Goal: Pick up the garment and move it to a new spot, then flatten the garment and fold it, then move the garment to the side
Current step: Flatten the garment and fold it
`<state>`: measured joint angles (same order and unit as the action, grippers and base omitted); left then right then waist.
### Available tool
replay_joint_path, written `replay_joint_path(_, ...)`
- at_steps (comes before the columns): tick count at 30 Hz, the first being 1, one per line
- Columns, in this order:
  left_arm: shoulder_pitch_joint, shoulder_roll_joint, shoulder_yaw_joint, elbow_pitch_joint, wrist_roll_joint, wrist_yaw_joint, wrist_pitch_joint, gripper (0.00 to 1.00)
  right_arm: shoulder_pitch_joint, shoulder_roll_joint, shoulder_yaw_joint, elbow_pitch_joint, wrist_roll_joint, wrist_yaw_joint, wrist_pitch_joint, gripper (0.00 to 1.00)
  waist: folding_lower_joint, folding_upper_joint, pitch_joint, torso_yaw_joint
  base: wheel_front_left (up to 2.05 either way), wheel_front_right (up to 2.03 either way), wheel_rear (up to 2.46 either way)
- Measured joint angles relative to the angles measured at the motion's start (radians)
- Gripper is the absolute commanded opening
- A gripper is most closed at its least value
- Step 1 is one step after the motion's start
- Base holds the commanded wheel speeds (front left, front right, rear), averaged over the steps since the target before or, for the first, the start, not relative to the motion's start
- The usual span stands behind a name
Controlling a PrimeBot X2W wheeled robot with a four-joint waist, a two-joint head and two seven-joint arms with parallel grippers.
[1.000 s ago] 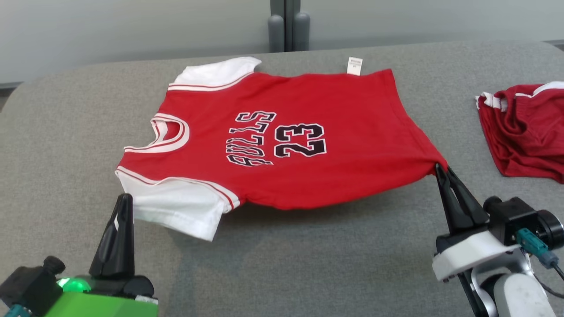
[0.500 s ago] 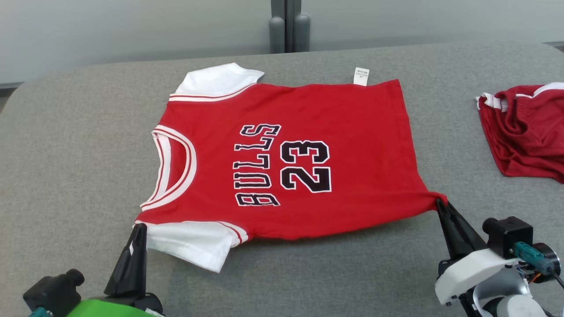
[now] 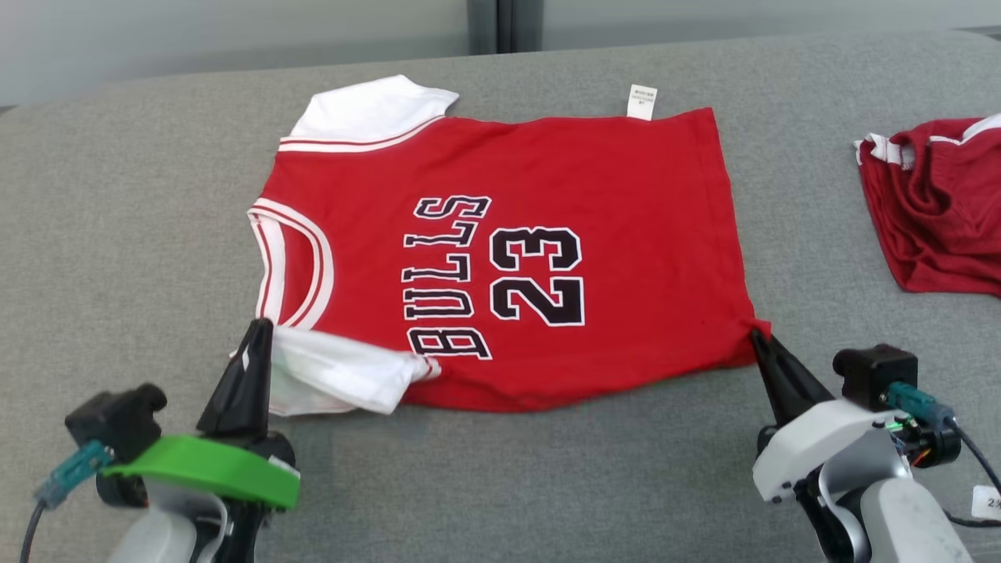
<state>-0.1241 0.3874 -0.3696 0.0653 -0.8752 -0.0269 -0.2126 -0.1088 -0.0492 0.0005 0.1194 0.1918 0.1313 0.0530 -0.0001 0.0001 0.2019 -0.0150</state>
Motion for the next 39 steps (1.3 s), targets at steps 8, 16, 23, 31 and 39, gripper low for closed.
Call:
replay_joint_path(8,-0.205,-0.043,-0.014,0.172,0.037,-0.027,-0.012,0.0,-0.139,0.0,-0.016,0.09,0.03,0.0,-0.037,0.0,0.0,0.0,0.056,-0.023,0.0,0.0,0.0)
replay_joint_path(16,-0.3,-0.074,0.025,0.26,0.083,-0.048,-0.044,0.0,-0.228,0.0,0.002,0.18,0.031,0.0,-0.064,0.0,0.0,0.0,0.107,-0.037,0.0,0.0,0.0)
replay_joint_path(23,-0.341,-0.129,0.119,0.275,0.151,-0.062,-0.049,0.92,-0.27,0.0,-0.002,0.224,0.015,0.0,-0.111,1.0,0.0,0.0,0.131,-0.04,0.0,0.0,0.0)
replay_joint_path(31,-0.313,-0.191,0.204,0.242,0.248,-0.091,-0.05,1.0,-0.281,0.0,-0.026,0.205,-0.006,0.0,-0.221,1.0,0.0,0.0,0.12,-0.042,0.0,0.0,0.0)
replay_joint_path(39,-0.221,-0.191,0.221,0.2,0.261,-0.1,-0.05,1.0,-0.204,0.0,-0.055,0.133,-0.061,0.0,-0.249,1.0,0.0,0.0,0.078,-0.035,0.0,0.0,0.0)
